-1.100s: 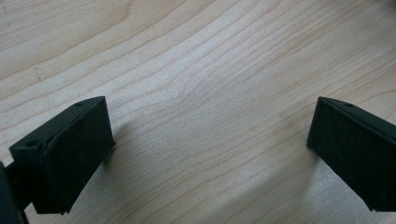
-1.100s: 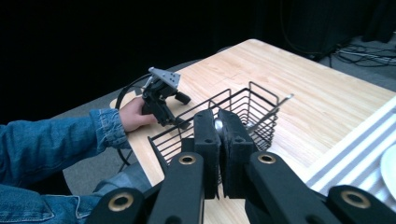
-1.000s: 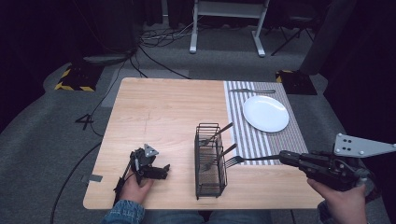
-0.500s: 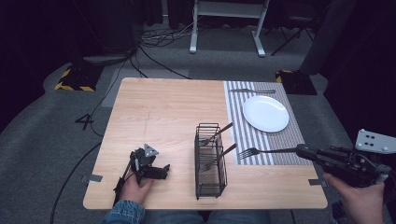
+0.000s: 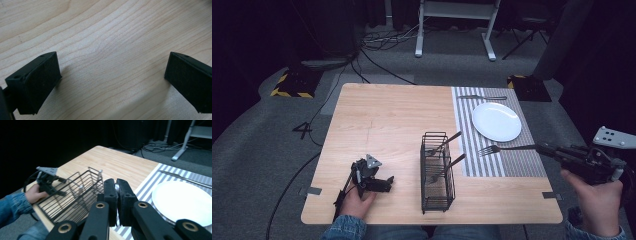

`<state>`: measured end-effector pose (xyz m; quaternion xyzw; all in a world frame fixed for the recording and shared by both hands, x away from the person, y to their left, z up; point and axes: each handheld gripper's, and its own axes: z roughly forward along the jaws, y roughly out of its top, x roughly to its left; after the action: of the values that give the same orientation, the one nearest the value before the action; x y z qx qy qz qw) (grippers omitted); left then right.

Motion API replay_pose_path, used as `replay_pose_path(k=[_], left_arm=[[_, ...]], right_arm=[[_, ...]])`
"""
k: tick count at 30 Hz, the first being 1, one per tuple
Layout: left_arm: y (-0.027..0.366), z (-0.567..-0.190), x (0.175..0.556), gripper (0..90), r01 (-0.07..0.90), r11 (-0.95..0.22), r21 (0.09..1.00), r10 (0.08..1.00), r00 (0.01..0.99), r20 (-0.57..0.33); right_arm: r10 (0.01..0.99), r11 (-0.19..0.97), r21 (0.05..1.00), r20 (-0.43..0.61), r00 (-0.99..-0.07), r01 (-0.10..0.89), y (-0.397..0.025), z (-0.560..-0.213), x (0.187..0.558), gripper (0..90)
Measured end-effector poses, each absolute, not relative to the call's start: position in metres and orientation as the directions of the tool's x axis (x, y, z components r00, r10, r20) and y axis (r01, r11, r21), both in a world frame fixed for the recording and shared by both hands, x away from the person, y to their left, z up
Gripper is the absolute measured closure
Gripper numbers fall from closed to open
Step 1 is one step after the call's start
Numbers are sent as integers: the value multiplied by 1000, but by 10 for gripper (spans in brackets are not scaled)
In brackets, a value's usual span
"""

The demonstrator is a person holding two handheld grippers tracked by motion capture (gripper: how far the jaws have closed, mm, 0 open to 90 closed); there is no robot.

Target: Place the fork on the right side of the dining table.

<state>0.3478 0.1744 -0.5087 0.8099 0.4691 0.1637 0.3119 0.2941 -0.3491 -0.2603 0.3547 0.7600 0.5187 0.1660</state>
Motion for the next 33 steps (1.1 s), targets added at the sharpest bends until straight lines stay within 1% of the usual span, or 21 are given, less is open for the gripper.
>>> replay_pose_path(k=[7,15,21,26,33], left_arm=[[174,-509,348,3,658,-363,660,862,505,-30],[175,-509,348,3,657,-365,660,861,508,-30],[175,-509,348,4,657,-365,660,861,508,-30],[175,-509,348,4,657,-365,660,861,508,-30],[175,-509,348,4,657,-365,660,861,508,-30]], right_arm=[[736,207,896,121,-666,392,-350,-272,317,868],[760,200,874,146,-633,442,-346,-295,353,868],[774,203,864,147,-616,461,-341,-305,367,868],[786,185,849,175,-593,495,-341,-321,384,868],[799,176,829,195,-569,531,-340,-339,397,868]])
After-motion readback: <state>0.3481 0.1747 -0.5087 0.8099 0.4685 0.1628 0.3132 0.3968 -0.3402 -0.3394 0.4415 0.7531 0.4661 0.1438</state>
